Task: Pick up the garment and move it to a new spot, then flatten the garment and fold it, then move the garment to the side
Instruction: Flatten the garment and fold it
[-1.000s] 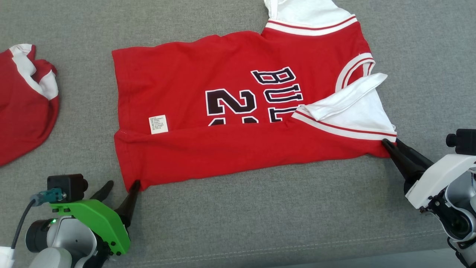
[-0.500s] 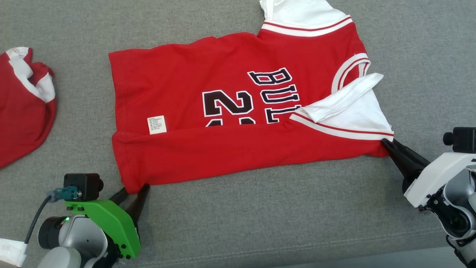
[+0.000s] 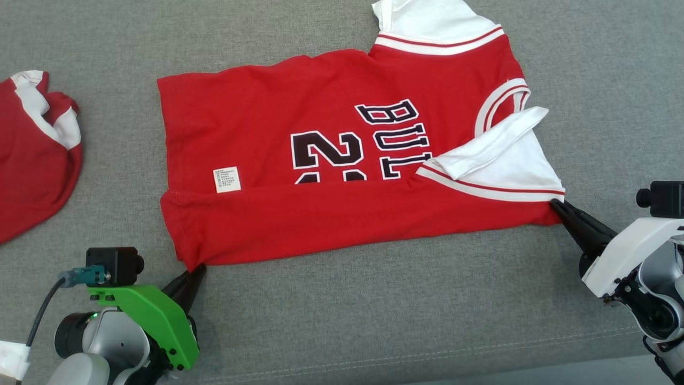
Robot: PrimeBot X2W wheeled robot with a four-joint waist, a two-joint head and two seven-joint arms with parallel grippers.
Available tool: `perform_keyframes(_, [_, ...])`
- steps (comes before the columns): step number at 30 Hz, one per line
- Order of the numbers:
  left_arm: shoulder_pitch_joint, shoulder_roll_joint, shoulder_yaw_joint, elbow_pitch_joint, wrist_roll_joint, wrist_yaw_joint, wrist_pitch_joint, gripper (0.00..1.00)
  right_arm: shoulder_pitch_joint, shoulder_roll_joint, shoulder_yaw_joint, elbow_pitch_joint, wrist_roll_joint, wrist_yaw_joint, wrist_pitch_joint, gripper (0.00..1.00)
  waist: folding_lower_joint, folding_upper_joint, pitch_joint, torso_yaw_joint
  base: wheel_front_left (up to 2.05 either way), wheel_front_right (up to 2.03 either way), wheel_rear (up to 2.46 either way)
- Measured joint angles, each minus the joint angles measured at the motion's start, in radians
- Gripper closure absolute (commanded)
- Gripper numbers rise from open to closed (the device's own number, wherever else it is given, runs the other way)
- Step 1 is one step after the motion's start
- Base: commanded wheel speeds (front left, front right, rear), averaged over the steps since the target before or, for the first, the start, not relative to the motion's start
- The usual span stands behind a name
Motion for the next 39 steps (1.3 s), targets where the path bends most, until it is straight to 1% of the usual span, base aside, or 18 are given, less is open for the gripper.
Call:
perform_keyframes(6, [0.019,0.002,0.006,-0.021,-0.06,-0.018,0.037,1.0,0.0,-0.012,-0.003,0.0,0.012,0.006,0.019,1.0,0.0,0.0,-0.005,0.004,0.0,0.0,0.0])
perform_keyframes(9, [0.034,0.003,0.011,-0.033,-0.084,-0.026,0.053,1.0,0.0,-0.032,-0.007,-0.003,0.025,0.01,0.042,1.0,0.0,0.0,-0.008,0.008,0.0,0.0,0.0])
perform_keyframes(12, [0.048,0.002,0.023,-0.055,-0.134,-0.033,0.07,1.0,0.001,-0.058,-0.016,-0.011,0.041,0.011,0.054,1.0,0.0,0.0,-0.012,0.012,0.0,0.0,0.0])
perform_keyframes(17, [0.059,0.007,0.053,-0.083,-0.186,-0.035,0.095,1.0,0.003,-0.093,-0.035,-0.033,0.058,0.011,0.077,1.0,0.0,0.0,-0.022,0.017,0.0,0.0,0.0])
perform_keyframes(20, [0.06,0.021,0.068,-0.102,-0.209,-0.038,0.119,1.0,0.012,-0.112,-0.038,-0.057,0.066,0.011,0.098,1.0,0.0,0.0,-0.029,0.019,0.0,0.0,0.0])
perform_keyframes(27, [0.091,0.037,0.079,-0.151,-0.268,-0.042,0.168,1.0,0.059,-0.138,-0.047,-0.108,0.099,0.01,0.133,1.0,0.0,0.0,-0.033,0.015,0.0,0.0,0.0])
perform_keyframes(32, [0.132,0.043,0.097,-0.182,-0.298,-0.042,0.18,1.0,0.114,-0.158,-0.072,-0.138,0.123,0.002,0.142,1.0,0.0,0.0,-0.034,0.008,0.0,0.0,0.0])
perform_keyframes(39, [0.203,0.051,0.11,-0.234,-0.326,-0.038,0.202,1.0,0.229,-0.212,-0.108,-0.191,0.171,-0.031,0.167,1.0,0.0,0.0,-0.05,0.006,0.0,0.0,0.0])
